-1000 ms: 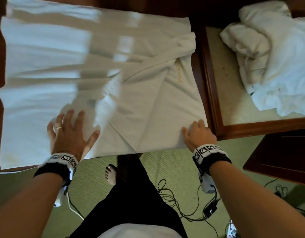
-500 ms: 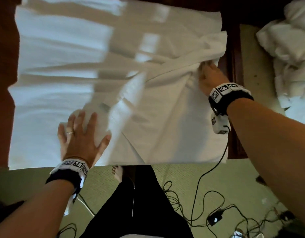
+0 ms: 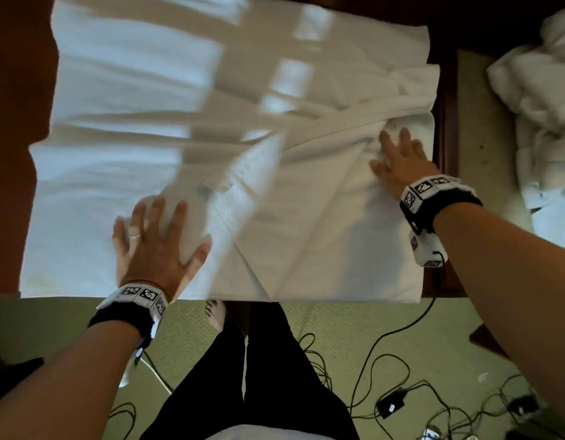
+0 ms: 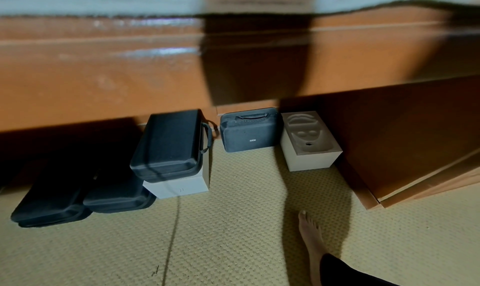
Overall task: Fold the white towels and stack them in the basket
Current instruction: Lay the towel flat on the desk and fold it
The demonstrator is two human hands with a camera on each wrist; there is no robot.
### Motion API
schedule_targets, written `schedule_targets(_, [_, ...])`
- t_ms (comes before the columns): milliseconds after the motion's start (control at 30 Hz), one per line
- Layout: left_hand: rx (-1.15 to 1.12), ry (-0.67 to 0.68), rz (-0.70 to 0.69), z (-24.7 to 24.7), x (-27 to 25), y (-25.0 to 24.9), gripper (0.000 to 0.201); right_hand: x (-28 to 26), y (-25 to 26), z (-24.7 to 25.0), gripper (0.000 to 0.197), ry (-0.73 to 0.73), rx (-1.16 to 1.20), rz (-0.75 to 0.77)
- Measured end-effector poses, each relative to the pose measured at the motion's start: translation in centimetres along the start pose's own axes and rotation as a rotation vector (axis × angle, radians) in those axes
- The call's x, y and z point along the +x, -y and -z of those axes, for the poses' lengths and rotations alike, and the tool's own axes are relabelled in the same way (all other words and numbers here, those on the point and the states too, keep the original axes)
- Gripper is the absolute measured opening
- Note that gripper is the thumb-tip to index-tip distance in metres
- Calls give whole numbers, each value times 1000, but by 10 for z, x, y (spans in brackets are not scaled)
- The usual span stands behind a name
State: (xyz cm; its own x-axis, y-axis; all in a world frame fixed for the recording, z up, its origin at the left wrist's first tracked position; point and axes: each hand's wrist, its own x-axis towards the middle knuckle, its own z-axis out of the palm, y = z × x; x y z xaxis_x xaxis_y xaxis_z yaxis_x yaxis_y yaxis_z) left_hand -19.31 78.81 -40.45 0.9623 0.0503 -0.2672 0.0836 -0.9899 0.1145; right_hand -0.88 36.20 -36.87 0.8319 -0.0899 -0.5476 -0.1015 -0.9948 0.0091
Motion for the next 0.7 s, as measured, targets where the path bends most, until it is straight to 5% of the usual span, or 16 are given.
schedule_targets(67, [12,7,-8,-1,0,1,85,-5,-9,5,62,-16,-26,-60])
schedule_targets(200, [-18,10,-26,2,-1,1,85,-64,10,-14,63,-206,32,93])
schedule_targets(367, [-9,20,28,7,-3,11,88,-150,17,-97,81,74,26,61])
schedule_targets(700, [-53,39,46,13,22,14,92,-121,17,-77,88,-15,33,13])
